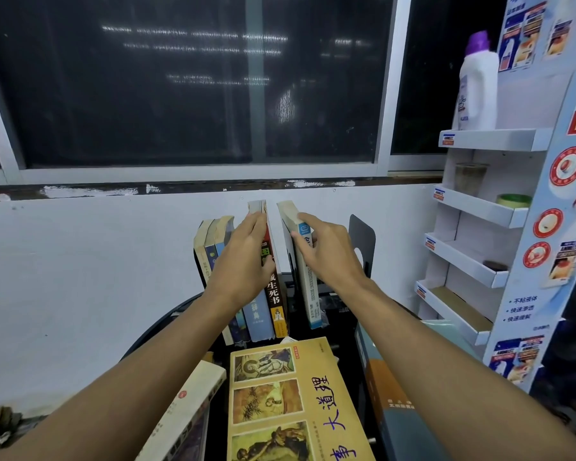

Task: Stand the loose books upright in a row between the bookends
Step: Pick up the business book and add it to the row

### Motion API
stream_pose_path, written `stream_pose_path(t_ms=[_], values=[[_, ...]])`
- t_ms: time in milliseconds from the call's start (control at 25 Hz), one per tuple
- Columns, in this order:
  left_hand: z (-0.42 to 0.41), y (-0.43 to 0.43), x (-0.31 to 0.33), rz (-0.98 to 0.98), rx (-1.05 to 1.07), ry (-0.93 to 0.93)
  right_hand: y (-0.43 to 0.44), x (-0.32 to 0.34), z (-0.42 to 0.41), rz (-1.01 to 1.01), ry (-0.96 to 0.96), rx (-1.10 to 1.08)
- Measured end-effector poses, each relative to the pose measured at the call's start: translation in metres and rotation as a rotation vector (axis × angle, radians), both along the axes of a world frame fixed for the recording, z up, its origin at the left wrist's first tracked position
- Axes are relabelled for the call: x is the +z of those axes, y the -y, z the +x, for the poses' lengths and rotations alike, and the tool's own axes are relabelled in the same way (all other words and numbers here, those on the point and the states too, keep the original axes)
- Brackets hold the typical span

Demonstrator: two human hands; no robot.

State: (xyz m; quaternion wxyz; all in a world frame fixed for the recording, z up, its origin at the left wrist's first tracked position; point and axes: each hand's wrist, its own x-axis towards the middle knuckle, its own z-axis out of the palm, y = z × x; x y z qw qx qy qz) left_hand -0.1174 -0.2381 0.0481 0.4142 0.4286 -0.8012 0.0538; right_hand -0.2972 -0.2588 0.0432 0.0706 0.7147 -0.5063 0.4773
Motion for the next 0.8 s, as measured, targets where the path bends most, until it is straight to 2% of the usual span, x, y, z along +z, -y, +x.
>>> stream_pose_path(t_ms=[400,600,800], values=[[0.001,-0.006,0.005,0.068,-0.013,0.021,-0.019,0.005,-0.004,0.226,0.008,0.061],[0.005,-0.037,0.005,0.117,-0.012,0.015,-0.038,-0.003,-0.012,0.278,-0.009,0.021],[0.020,-0.080,-0.016,0.254,-0.006,0.068,-0.085,-0.019,-0.022,0.421,-0.159,0.045]])
